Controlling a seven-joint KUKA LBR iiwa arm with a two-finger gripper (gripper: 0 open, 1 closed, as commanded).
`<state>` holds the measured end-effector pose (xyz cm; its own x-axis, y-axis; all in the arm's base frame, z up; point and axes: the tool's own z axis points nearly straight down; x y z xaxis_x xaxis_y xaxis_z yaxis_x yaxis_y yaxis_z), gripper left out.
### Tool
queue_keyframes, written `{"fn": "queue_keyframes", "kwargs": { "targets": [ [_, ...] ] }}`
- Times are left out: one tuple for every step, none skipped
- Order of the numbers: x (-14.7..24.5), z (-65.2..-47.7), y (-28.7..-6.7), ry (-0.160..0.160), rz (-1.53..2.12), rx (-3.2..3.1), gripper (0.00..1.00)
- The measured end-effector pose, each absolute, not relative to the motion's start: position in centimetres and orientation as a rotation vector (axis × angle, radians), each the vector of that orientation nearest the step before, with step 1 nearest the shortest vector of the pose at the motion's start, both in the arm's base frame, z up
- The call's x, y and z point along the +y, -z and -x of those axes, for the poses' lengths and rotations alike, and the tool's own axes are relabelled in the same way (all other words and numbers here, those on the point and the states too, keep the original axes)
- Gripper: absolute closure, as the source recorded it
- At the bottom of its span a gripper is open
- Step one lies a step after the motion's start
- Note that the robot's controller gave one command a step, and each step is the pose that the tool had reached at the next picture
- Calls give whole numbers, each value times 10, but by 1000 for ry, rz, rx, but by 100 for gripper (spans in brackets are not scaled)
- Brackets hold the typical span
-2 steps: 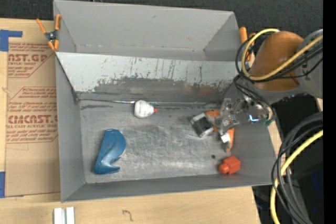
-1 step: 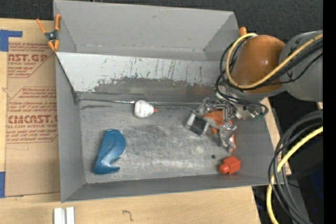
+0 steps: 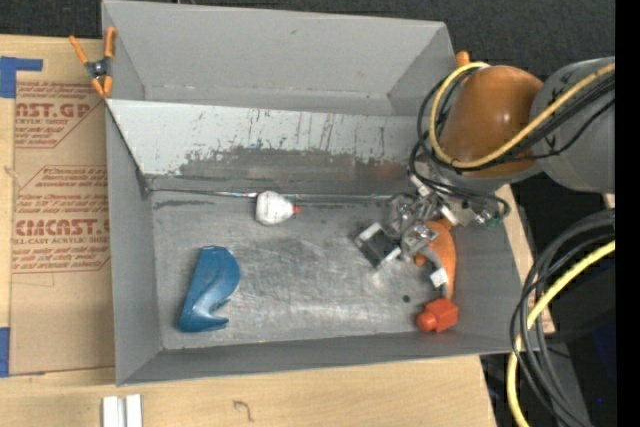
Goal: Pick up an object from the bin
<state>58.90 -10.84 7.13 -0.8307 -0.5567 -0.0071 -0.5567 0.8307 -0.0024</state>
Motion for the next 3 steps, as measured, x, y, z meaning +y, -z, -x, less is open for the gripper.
{"fn": "queue_keyframes", "kwargs": {
  "targets": [
    [-108,-589,-71,0,912,2999,100],
    [-126,-556,-162,-5,1060,2959,0],
    [-141,-536,-233,6,1148,2918,0]
  ]
}}
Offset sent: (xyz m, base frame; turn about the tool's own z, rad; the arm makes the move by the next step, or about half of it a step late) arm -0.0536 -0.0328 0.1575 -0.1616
